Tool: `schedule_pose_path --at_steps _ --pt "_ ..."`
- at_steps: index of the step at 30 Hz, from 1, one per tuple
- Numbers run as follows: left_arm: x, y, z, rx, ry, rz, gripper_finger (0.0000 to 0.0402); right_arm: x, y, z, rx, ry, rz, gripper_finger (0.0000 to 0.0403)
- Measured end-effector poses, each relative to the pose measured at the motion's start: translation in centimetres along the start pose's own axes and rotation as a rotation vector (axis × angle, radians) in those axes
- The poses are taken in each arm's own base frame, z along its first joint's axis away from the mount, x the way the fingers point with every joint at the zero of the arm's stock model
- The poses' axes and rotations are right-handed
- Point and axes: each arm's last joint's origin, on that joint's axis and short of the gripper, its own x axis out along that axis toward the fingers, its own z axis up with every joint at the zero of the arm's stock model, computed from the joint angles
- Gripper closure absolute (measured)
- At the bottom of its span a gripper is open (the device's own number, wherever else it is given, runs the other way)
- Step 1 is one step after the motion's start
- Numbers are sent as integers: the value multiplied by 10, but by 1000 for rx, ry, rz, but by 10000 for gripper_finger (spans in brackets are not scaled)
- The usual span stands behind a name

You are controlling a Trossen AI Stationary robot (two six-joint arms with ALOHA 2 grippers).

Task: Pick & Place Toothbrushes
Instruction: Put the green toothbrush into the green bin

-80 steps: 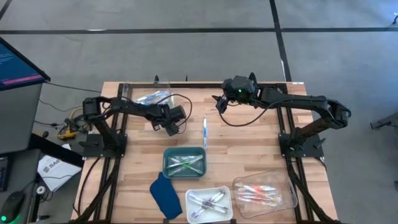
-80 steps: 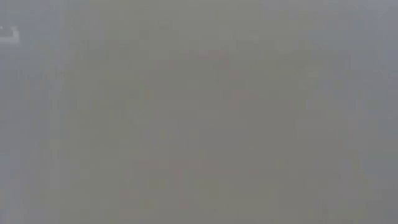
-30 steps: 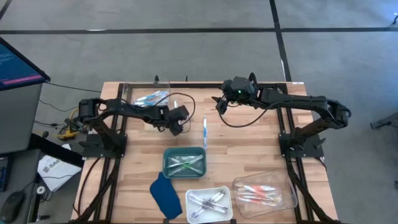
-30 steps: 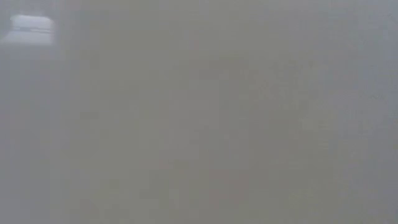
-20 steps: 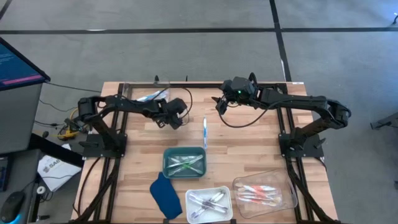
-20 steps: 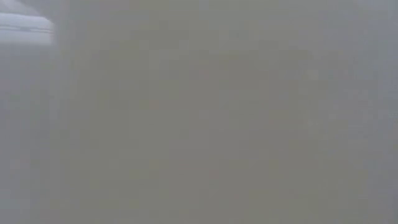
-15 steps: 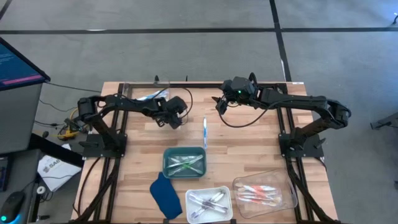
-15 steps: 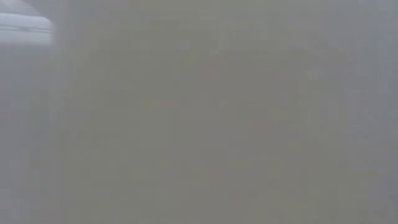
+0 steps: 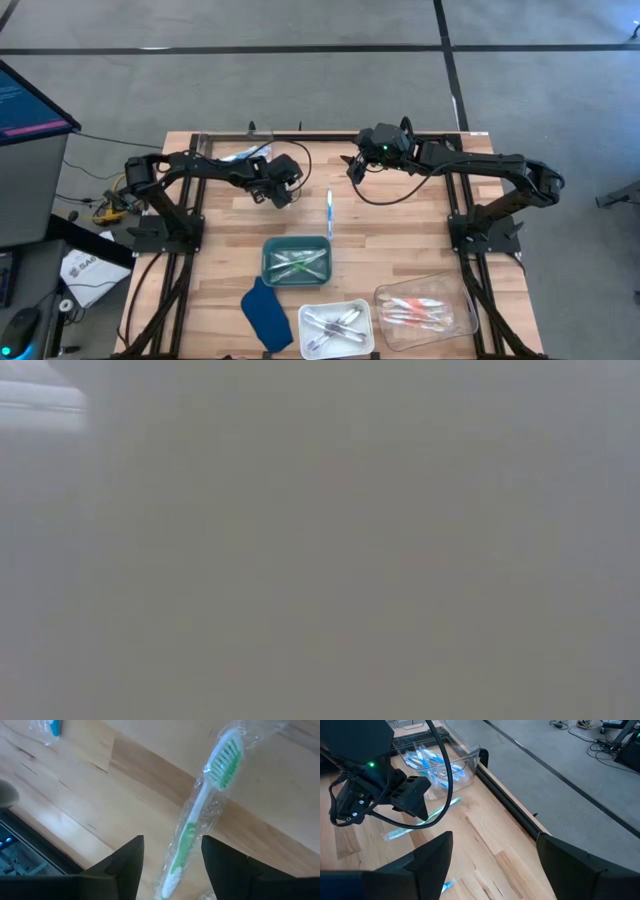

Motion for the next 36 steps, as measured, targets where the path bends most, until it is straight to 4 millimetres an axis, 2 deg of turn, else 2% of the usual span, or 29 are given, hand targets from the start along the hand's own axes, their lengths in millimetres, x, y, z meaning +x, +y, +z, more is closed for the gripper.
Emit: schedule_pose_path --at_steps 7,12,15,20,22,31,36 --pt "-1 6 2 -10 -4 66 223 0 0 0 -2 0 0 121" --pt "-2 13 4 -30 -24 137 253 0 0 0 -2 0 0 121" --pt "0 13 5 -49 -37 137 286 0 0 0 -2 0 0 121" --pt "5 11 5 -134 -37 109 372 0 0 1 -1 -6 0 121" --pt "7 11 5 -162 -40 108 393 0 0 1 1 -10 0 121" --pt "19 6 0 -309 -19 63 400 0 0 1 2 -11 0 121" --pt "21 7 -9 -442 39 79 400 0 0 1 0 -11 0 121"
